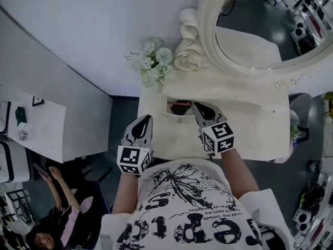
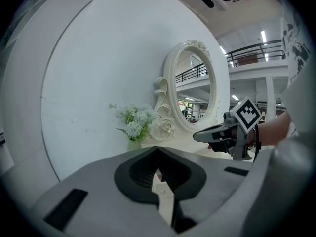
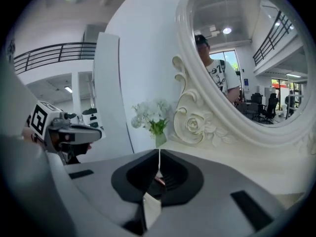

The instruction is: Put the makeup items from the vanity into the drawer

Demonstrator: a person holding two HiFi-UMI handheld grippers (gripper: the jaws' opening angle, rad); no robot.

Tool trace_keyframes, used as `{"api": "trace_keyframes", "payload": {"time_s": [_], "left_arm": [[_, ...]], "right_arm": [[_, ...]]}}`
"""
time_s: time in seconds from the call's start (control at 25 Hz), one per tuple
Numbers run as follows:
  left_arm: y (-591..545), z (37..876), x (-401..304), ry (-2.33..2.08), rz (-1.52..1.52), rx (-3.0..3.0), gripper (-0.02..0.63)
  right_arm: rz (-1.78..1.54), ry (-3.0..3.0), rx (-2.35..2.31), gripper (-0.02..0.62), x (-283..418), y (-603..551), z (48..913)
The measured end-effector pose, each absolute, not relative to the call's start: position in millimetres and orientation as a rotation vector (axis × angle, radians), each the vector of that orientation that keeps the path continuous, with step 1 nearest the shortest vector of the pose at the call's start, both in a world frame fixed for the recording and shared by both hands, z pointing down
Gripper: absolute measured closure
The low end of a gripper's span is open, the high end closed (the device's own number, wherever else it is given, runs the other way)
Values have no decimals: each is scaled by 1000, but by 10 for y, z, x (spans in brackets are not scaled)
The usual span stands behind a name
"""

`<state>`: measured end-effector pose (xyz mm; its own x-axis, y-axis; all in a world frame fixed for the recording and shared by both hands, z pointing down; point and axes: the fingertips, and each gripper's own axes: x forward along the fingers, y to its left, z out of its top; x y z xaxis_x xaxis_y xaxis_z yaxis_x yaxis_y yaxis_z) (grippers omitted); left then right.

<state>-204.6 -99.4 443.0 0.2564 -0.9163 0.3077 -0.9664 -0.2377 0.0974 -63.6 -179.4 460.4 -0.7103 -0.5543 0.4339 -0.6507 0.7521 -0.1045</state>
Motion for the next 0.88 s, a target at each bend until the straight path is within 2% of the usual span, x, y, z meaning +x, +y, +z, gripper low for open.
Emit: {"api": "trace_keyframes", "payload": {"time_s": [0.32,0.88], "left_arm": [[-1219,4098,-1780,-1665,261,2426,586],[-1368,3692,-1467,-1578,220,2601,586]], "right_arm": [[245,-2691,1109,577,-310,-1727,4135],[228,-2699,1236,578,-28,-1664,4035]]}}
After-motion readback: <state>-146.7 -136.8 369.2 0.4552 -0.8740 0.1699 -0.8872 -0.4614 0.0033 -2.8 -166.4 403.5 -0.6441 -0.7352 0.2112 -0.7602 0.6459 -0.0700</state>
